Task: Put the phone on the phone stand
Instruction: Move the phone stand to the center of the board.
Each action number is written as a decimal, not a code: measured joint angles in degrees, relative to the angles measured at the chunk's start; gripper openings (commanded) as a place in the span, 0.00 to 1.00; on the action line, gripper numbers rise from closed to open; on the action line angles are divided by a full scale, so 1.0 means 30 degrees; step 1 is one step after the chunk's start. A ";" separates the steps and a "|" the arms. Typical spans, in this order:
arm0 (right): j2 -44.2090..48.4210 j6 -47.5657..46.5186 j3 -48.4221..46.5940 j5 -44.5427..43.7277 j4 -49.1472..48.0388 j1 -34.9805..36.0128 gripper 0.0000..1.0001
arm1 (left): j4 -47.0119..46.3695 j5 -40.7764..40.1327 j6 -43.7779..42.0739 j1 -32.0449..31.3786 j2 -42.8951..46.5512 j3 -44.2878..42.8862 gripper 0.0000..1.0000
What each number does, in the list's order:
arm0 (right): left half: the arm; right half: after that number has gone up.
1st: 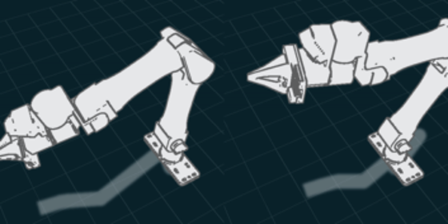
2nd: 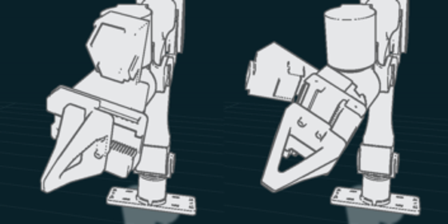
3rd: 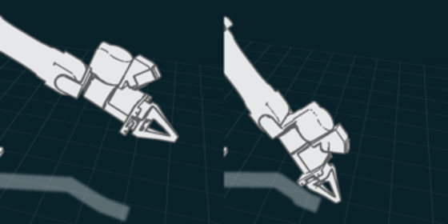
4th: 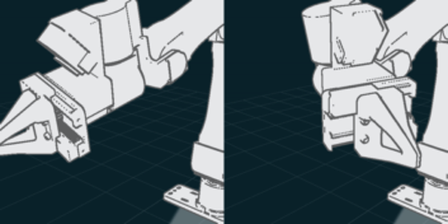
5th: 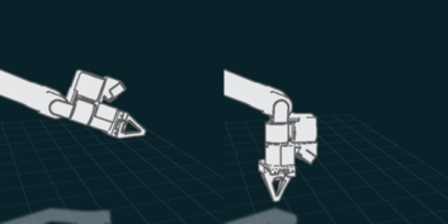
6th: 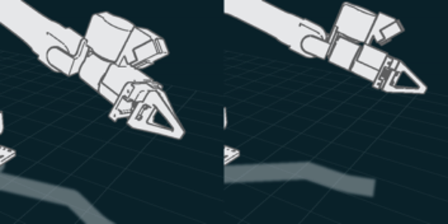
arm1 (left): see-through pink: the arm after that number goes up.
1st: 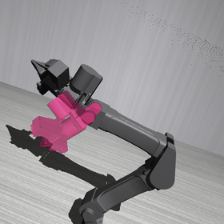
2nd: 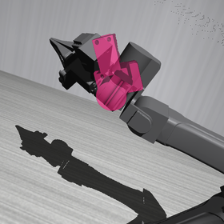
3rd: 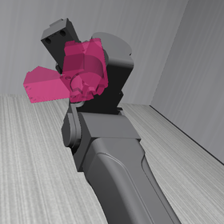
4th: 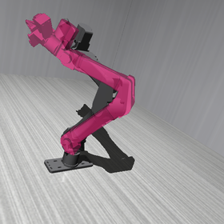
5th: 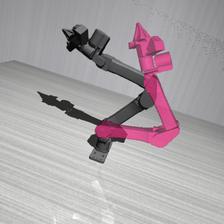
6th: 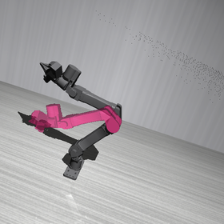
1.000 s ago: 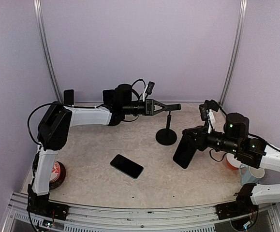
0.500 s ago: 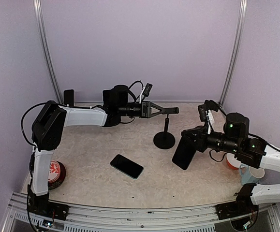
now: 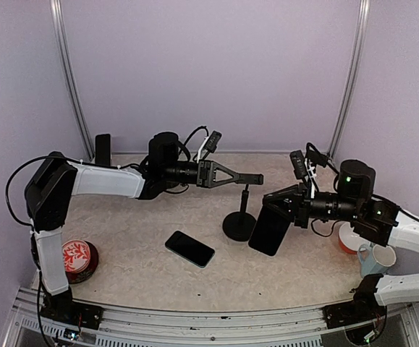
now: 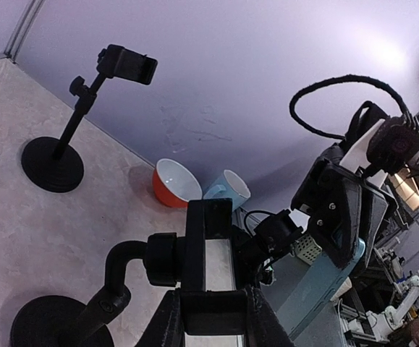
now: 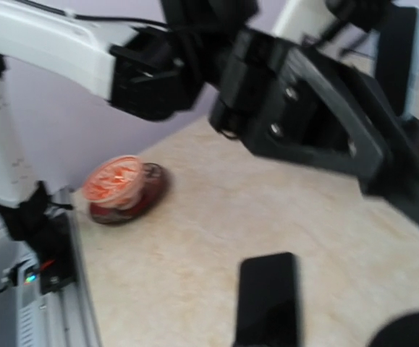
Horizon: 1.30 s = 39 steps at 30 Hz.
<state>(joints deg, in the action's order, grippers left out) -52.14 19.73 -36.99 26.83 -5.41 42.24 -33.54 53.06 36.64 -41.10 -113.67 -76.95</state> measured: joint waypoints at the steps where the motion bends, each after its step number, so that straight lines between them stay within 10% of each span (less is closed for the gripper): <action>1: -0.0087 -0.0051 -0.0087 0.0299 -0.0160 0.0000 0.00 | -0.0109 0.0117 -0.0007 -0.0087 0.0153 0.0146 0.00; 39: -0.5071 0.2535 -0.3512 0.9194 -0.6462 -0.0015 0.00 | -0.0976 0.3541 -0.1246 -0.3038 0.2688 0.3053 0.00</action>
<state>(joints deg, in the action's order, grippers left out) -67.35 27.33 -47.53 54.41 -24.80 42.19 -36.47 63.68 32.91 -50.22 -105.60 -67.79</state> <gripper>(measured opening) 0.089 0.218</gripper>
